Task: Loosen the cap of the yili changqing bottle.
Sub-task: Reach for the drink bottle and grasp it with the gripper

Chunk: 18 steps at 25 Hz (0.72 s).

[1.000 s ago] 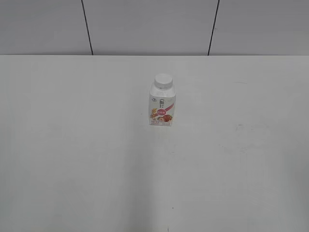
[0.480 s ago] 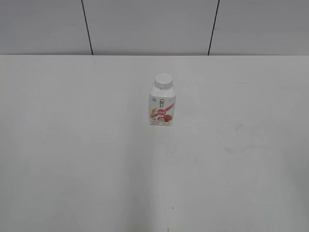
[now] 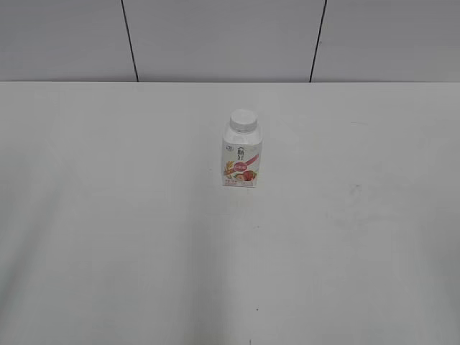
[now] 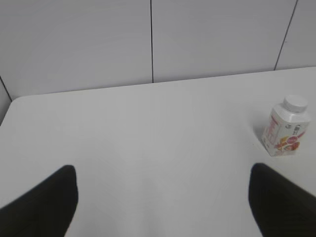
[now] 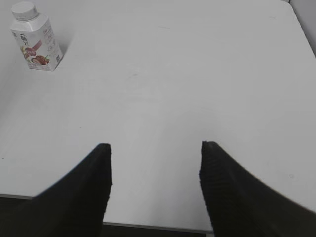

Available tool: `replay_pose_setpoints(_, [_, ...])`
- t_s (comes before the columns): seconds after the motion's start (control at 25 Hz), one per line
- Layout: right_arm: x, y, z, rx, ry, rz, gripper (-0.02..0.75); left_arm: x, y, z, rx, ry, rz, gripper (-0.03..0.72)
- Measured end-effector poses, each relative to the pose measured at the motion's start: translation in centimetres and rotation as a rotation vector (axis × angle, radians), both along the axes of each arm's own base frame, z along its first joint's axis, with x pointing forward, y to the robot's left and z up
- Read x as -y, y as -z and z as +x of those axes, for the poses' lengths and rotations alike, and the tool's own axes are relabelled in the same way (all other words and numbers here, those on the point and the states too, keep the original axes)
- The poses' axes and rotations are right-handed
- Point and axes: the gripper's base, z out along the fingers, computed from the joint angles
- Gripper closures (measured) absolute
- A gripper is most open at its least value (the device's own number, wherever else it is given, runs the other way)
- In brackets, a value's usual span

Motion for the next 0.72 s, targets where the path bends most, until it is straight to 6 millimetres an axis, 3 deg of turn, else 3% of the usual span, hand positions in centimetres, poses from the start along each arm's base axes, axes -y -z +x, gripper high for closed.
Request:
replay_pose_setpoints(0.2, [0.0, 0.0, 0.0, 0.000, 0.000, 0.000, 0.278, 0.3, -0.4, 4.6, -0.002, 0.012, 0.043, 0.050])
replay_pose_setpoints(0.4, [0.0, 0.0, 0.0, 0.000, 0.000, 0.000, 0.278, 0.8, 0.4, 9.9, -0.023, 0.038, 0.053, 0.064])
replay_pose_setpoints(0.56, [0.0, 0.0, 0.0, 0.000, 0.000, 0.000, 0.278, 2.1, 2.9, 14.5, -0.090, 0.081, 0.067, 0.082])
replay_pose_setpoints(0.72, [0.0, 0.0, 0.0, 0.000, 0.000, 0.000, 0.278, 3.8, 5.2, 17.7, -0.100, 0.120, 0.074, 0.095])
